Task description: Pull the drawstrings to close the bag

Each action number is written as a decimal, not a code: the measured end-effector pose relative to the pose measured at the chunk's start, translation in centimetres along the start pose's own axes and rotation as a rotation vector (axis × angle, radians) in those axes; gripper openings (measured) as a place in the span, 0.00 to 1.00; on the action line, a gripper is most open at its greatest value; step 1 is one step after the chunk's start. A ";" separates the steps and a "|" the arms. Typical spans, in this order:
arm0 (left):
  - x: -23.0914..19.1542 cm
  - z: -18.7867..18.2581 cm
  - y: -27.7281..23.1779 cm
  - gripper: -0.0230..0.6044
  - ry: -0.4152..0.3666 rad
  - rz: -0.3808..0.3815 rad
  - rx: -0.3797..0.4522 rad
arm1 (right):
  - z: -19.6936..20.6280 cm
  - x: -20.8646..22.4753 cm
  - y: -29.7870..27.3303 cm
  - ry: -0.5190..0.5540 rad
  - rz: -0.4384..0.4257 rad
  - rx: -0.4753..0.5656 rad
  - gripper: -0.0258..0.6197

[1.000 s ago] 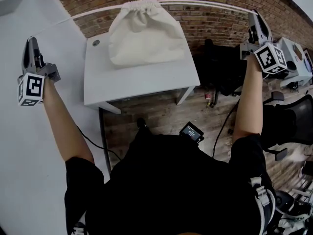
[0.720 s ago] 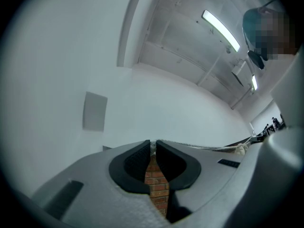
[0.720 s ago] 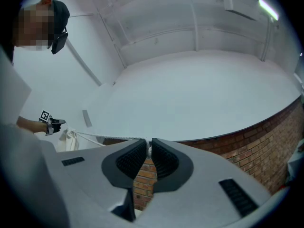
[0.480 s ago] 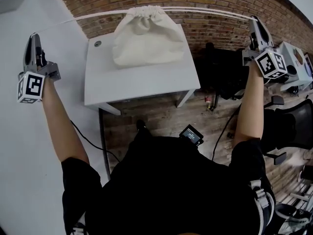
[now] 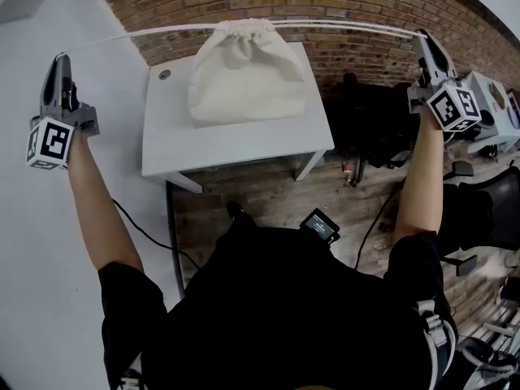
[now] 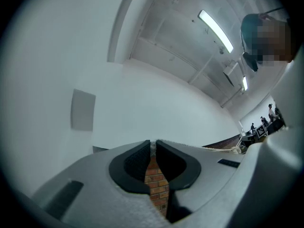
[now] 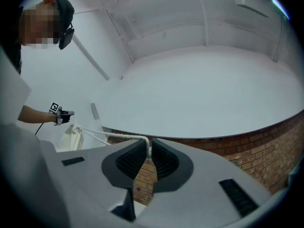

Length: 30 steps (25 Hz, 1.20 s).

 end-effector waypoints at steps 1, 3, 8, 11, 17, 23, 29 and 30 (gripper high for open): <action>0.1 0.1 -0.2 0.11 0.000 0.006 -0.008 | 0.0 0.0 -0.1 0.002 -0.005 -0.005 0.10; 0.3 0.1 -0.3 0.11 -0.002 0.013 -0.022 | 0.2 -0.1 -0.3 0.001 -0.014 -0.018 0.10; 0.3 0.5 -0.6 0.11 0.005 0.035 -0.054 | 1.2 0.1 -0.7 -0.017 -0.019 -0.044 0.10; 0.1 1.0 -0.6 0.11 0.017 0.037 -0.071 | 1.6 0.5 -0.9 -0.039 -0.016 -0.044 0.10; -0.7 1.8 -0.7 0.11 0.033 0.044 -0.086 | 1.8 0.4 -1.5 -0.043 -0.015 -0.040 0.10; -1.5 2.2 -0.6 0.11 0.052 0.045 -0.088 | 1.8 0.2 -2.4 -0.028 -0.013 -0.052 0.10; -1.4 2.7 0.7 0.11 0.039 0.041 -0.109 | 2.4 0.0 -2.2 -0.034 -0.019 -0.051 0.10; -1.3 2.7 1.0 0.11 0.034 0.039 -0.114 | 2.5 0.1 -2.2 -0.032 -0.021 -0.054 0.10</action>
Point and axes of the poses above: the fingertips, and each gripper's own axes: y backward along the fingers, x to its right, z out of its underside, the point moved 3 cm from there along y, backward along the fingers, and after that the axes turned 11 degrees about -y, right-handed, at the moved point
